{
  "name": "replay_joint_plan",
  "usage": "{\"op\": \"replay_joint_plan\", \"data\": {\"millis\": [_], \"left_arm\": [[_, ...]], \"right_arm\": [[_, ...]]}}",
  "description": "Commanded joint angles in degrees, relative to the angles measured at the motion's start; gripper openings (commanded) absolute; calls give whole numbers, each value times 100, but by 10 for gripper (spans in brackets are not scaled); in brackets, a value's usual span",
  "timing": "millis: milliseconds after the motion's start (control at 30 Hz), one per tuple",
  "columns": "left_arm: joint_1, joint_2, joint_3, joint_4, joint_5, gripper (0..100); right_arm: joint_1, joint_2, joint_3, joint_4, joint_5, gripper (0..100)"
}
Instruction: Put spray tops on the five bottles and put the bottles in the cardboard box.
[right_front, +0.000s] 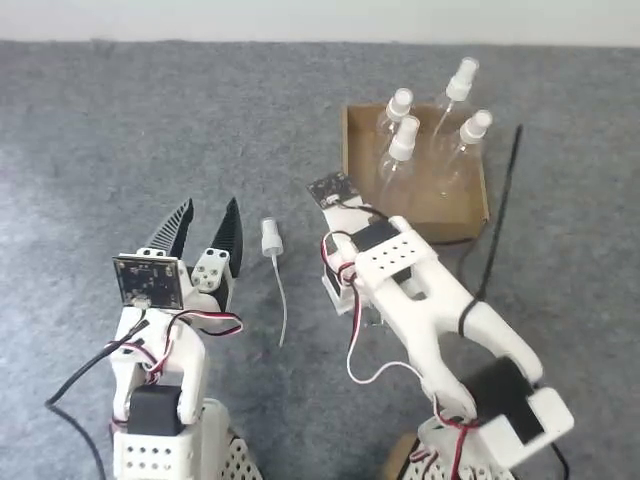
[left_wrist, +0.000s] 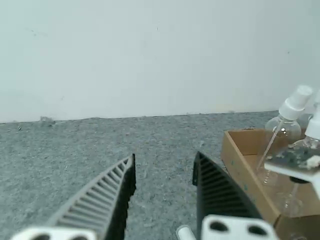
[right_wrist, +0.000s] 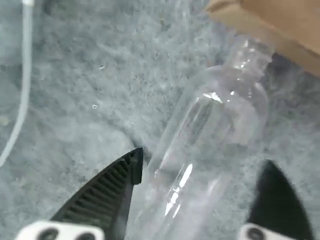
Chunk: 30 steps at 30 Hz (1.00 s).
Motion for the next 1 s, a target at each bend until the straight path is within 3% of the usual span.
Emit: {"op": "replay_joint_plan", "data": {"millis": [0, 100, 200, 300, 433, 600, 800, 967], "left_arm": [[0, -18, -145, -176, -62, 178], [-18, -18, -145, -176, -62, 178], [-26, -9, -145, -176, -44, 177], [9, 26, -180, -176, -35, 177], [-35, 35, -646, 378, -158, 176], [18, 141, -1358, 1213, -360, 176], [18, 2119, -2580, 1670, -1081, 126], [308, 4809, -4312, 2532, -1363, 77]], "right_arm": [[-40, 48, -9, -66, -158, 173], [136, -84, 0, 127, -79, 91], [505, -787, 26, 470, 738, 2], [1051, -1815, 88, 1130, 1521, 9], [2237, -3222, 123, 2202, 2892, 6], [4374, -4321, 123, 2923, 4756, 6], [6510, -3785, 123, 2220, 6048, 6], [7196, -2571, 105, 1095, 6233, 6]]}}
